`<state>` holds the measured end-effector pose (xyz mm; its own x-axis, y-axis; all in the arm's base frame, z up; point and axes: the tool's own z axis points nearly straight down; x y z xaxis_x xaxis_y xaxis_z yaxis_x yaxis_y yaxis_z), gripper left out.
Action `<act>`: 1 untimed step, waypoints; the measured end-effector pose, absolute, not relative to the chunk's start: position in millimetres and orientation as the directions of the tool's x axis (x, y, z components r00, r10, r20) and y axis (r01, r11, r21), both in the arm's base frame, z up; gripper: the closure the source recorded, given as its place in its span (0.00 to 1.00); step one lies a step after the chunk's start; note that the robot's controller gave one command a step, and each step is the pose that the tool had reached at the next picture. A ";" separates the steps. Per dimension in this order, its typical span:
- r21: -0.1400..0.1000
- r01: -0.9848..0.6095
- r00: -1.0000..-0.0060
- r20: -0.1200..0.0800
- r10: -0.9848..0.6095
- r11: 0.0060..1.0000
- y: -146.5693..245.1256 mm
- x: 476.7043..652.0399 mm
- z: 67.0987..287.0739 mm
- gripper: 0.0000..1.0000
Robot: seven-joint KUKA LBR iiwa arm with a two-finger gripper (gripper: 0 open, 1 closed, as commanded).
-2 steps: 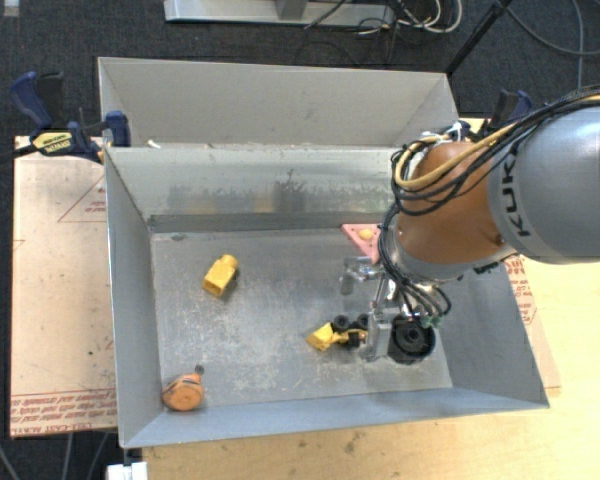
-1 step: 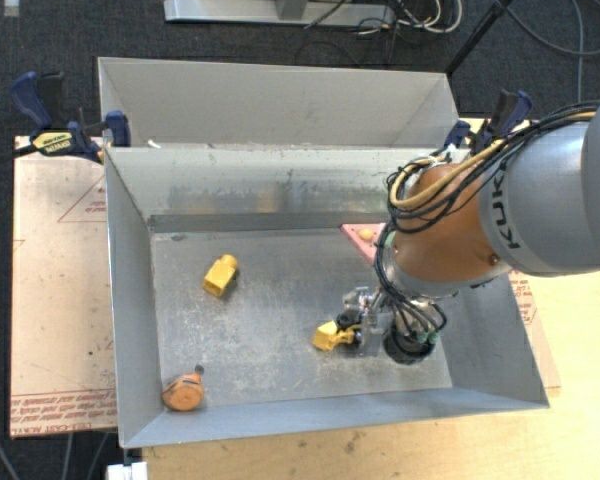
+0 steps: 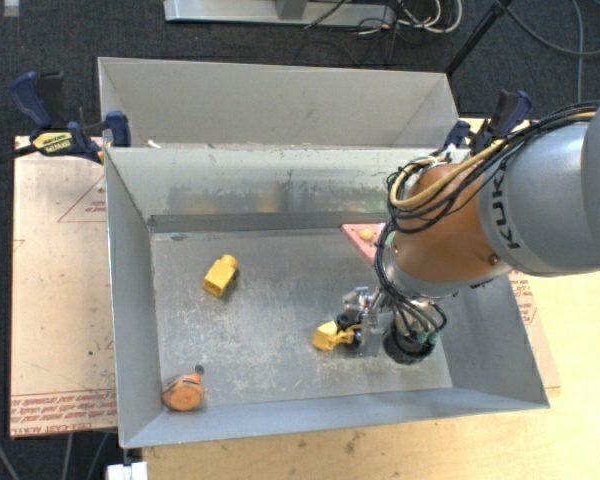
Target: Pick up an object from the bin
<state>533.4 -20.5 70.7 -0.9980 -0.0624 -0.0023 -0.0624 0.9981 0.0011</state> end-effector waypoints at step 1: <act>0.001 -0.062 -0.998 0.001 -0.062 0.998 -20.4 532.5 74.0 1.00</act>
Offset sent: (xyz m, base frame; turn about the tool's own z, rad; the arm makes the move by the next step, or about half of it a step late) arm 0.0001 -0.0001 0.0146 0.0000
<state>532.5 -20.4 74.0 -0.9981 -0.0623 0.0008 -0.0623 0.9981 0.0014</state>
